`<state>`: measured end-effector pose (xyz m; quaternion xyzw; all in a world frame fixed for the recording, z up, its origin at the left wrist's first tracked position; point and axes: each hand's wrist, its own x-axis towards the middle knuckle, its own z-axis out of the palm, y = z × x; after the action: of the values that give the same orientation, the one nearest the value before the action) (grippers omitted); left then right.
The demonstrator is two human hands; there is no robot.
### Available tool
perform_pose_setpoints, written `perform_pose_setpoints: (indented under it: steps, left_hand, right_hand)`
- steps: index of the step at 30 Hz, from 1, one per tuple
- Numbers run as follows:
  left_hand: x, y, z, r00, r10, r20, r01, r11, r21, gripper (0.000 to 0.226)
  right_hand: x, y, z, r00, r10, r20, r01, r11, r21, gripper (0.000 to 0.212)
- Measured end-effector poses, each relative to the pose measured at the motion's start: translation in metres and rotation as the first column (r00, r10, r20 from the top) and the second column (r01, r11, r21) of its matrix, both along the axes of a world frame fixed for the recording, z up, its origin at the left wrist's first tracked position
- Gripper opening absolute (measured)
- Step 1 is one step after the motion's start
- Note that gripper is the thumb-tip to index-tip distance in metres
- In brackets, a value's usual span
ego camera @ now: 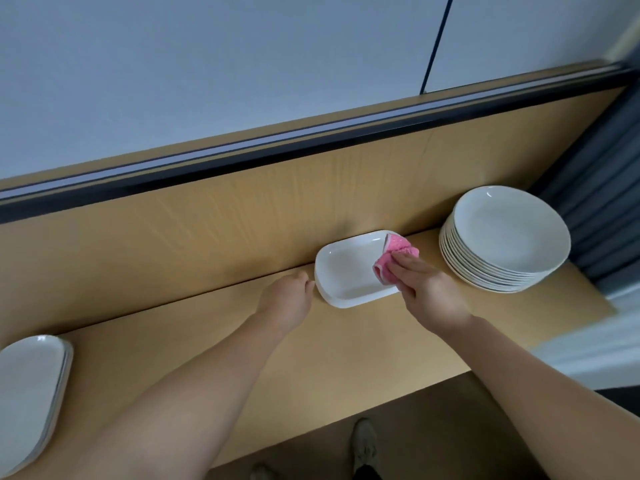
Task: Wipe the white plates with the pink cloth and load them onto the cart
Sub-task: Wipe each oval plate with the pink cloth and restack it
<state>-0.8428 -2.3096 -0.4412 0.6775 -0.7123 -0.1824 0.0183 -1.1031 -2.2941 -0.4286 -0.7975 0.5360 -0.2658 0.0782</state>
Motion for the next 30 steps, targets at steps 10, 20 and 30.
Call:
perform_pose_setpoints:
  steps: [10, 20, 30]
  left_hand:
    - [-0.041, -0.033, -0.022, 0.986, 0.144, 0.084, -0.151, 0.986, 0.076, 0.030]
    - [-0.054, -0.038, -0.019, 0.958, 0.284, 0.026, -0.285, 0.951, 0.121, 0.021]
    - [-0.044, -0.037, -0.010, 0.794, 0.502, -0.344, -0.437, 0.863, 0.253, 0.018]
  right_hand:
    - [-0.032, -0.025, -0.014, 0.994, 0.112, 0.007, -0.112, 0.994, -0.010, 0.046]
    - [-0.042, -0.031, -0.017, 0.990, 0.143, -0.002, -0.143, 0.989, -0.031, 0.045]
    - [-0.041, -0.030, -0.004, 0.992, 0.127, 0.006, -0.126, 0.989, -0.076, 0.046]
